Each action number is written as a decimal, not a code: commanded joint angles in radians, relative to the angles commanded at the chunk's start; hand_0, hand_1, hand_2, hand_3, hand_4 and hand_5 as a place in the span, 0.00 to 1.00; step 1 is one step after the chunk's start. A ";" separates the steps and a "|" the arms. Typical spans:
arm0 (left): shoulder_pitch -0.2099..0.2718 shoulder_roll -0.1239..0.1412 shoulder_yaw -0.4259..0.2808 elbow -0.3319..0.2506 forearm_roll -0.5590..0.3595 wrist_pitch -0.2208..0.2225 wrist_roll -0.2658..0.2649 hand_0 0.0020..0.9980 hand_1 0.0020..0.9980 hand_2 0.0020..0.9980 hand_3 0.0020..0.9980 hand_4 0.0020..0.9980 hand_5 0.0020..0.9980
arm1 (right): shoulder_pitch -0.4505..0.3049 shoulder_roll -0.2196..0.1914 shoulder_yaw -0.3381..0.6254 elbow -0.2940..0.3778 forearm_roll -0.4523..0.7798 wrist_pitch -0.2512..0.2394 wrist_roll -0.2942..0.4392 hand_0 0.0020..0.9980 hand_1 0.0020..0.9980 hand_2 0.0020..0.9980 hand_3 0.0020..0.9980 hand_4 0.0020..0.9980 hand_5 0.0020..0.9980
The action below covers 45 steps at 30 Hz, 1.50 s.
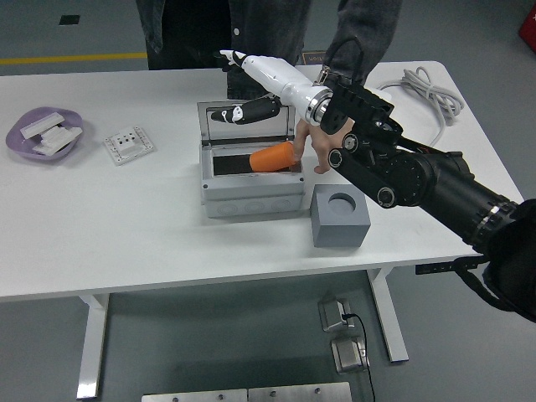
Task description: Pick up the cylinder from the cube,place it in the box,flap close box
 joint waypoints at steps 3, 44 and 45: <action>-0.001 0.001 0.001 0.000 0.001 -0.001 0.001 0.63 0.65 0.60 0.61 0.65 0.25 | 0.003 0.002 0.003 -0.019 0.004 0.000 0.000 0.88 0.83 0.83 1.00 0.96 0.67; 0.014 -0.014 0.005 0.000 -0.022 -0.006 -0.019 0.63 0.65 0.61 0.61 0.65 0.25 | -0.155 -0.198 -0.153 0.265 -0.044 -0.025 -0.088 0.88 0.83 0.83 0.99 0.96 0.68; 0.016 -0.014 0.003 0.000 -0.021 -0.005 -0.019 0.63 0.65 0.61 0.61 0.65 0.25 | -0.159 -0.206 -0.158 0.288 -0.052 -0.024 -0.097 0.88 0.83 0.83 0.99 0.96 0.68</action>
